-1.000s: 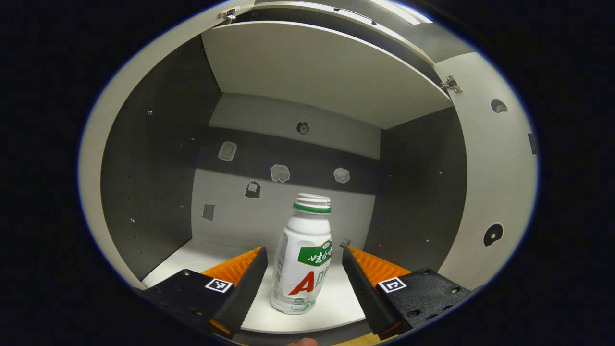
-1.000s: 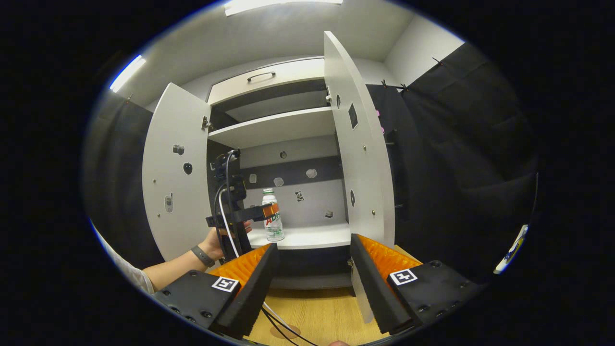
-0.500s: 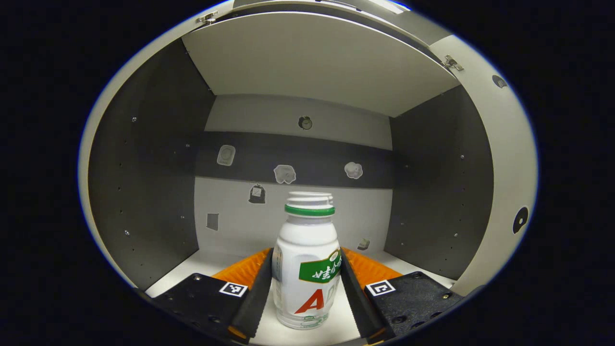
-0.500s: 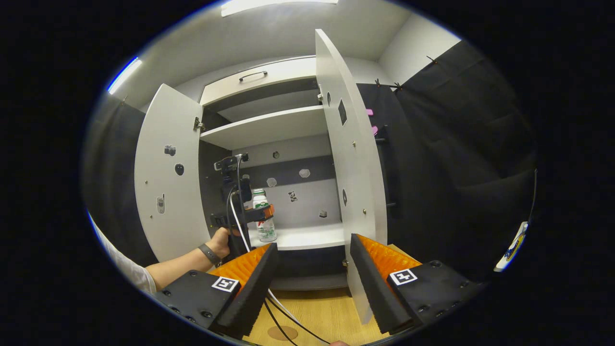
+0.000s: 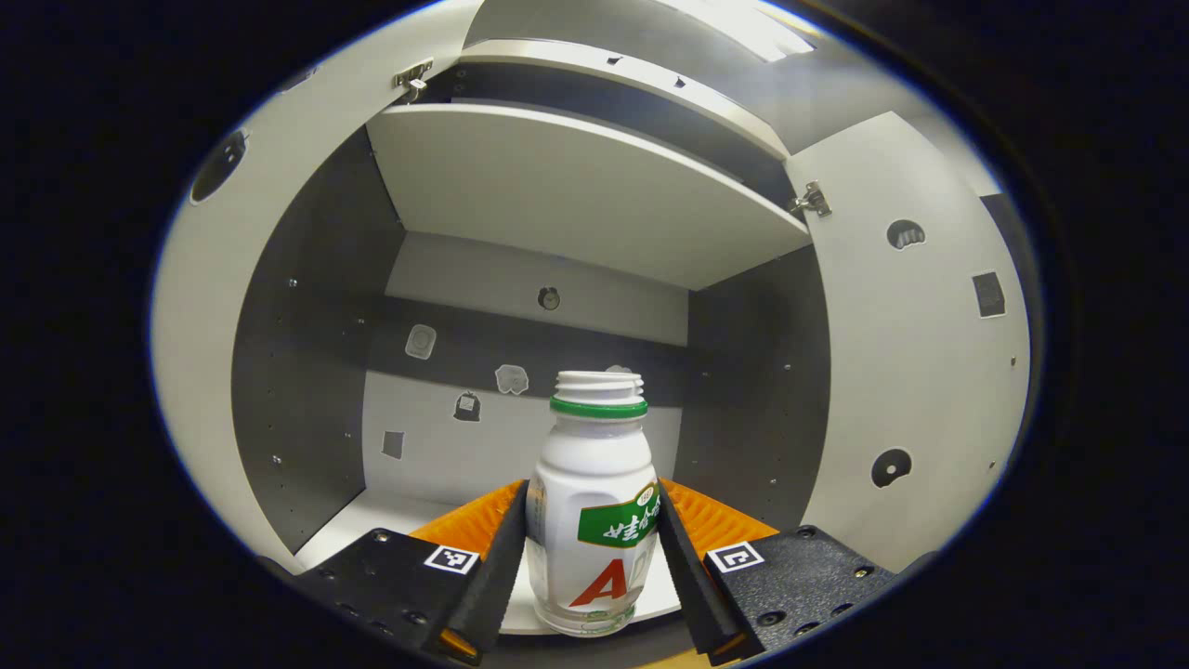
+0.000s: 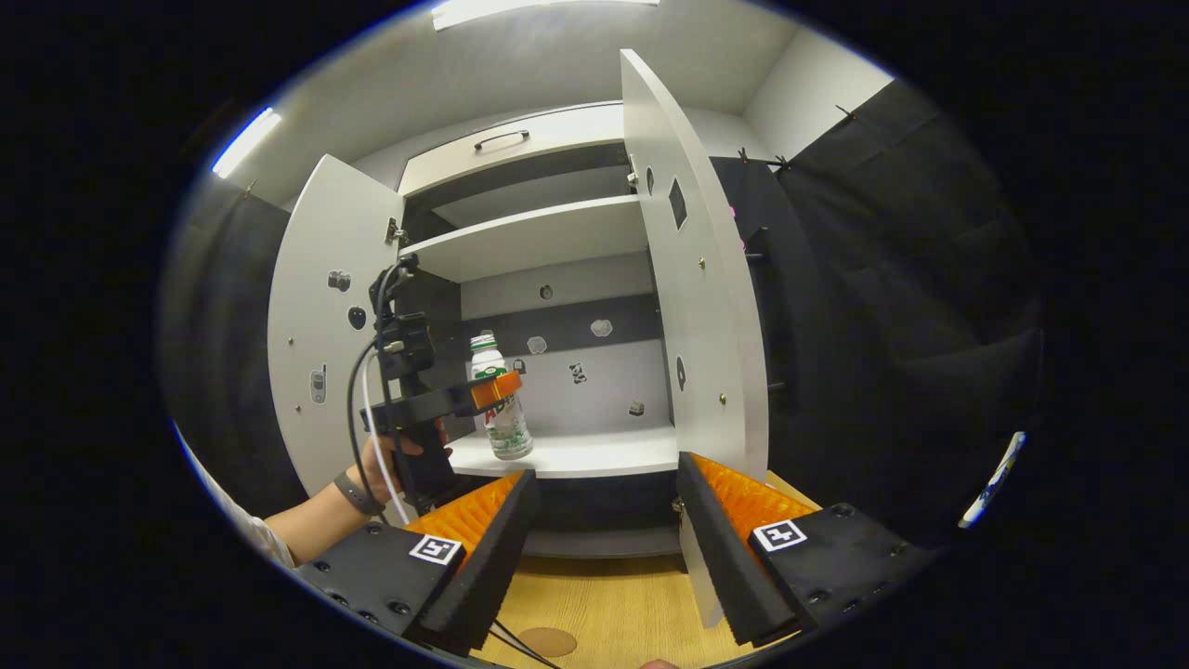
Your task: Grasp the bottle in the cabinet with the left hand and place it on the coaster, then close the right door with the right hand and the left door with the left hand.
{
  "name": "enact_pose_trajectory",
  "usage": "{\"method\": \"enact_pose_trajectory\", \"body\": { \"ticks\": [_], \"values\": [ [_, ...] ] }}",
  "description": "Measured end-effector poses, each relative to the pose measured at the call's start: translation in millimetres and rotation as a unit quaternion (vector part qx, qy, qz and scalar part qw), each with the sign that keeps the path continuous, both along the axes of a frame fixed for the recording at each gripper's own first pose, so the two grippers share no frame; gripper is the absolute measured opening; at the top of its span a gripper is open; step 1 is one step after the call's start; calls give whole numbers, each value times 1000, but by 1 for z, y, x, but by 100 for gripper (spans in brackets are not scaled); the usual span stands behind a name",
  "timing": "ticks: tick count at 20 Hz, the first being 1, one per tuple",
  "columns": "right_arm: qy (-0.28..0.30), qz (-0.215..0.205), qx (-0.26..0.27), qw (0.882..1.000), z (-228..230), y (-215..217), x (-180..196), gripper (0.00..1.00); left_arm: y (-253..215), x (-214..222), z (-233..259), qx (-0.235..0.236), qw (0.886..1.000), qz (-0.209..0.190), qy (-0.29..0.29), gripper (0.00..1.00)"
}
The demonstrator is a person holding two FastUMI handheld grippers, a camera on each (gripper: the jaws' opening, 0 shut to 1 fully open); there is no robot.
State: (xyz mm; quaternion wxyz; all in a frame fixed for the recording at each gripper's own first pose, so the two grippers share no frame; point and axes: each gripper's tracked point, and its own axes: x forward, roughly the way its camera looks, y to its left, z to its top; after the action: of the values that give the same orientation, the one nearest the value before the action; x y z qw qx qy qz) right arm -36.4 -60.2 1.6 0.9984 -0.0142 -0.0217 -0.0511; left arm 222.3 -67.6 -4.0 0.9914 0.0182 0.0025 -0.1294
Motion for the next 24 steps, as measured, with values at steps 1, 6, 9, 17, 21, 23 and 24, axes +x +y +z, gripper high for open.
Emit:
{"method": "enact_pose_trajectory", "body": {
  "ticks": [1,6,9,17,21,23,24],
  "values": [
    [1,3,0,1000,0,2,2,98,1,-11,3,-3,1000,-2,-1,75],
    [5,29,7,1000,-4,20,6,98,18,-62,11,-14,1000,9,-11,75],
    [1,49,14,999,-2,34,8,98,29,-93,-4,21,999,25,-11,75],
    [0,59,-4,998,-1,44,21,98,26,-165,-126,39,999,34,17,75],
    [6,56,-6,998,-5,47,26,98,8,-199,-195,55,998,4,34,75],
    [12,57,-1,998,-9,49,27,98,7,-210,-218,52,998,7,37,76],
    [16,55,0,998,-10,49,28,98,8,-214,-226,58,998,15,34,75]
  ]
}}
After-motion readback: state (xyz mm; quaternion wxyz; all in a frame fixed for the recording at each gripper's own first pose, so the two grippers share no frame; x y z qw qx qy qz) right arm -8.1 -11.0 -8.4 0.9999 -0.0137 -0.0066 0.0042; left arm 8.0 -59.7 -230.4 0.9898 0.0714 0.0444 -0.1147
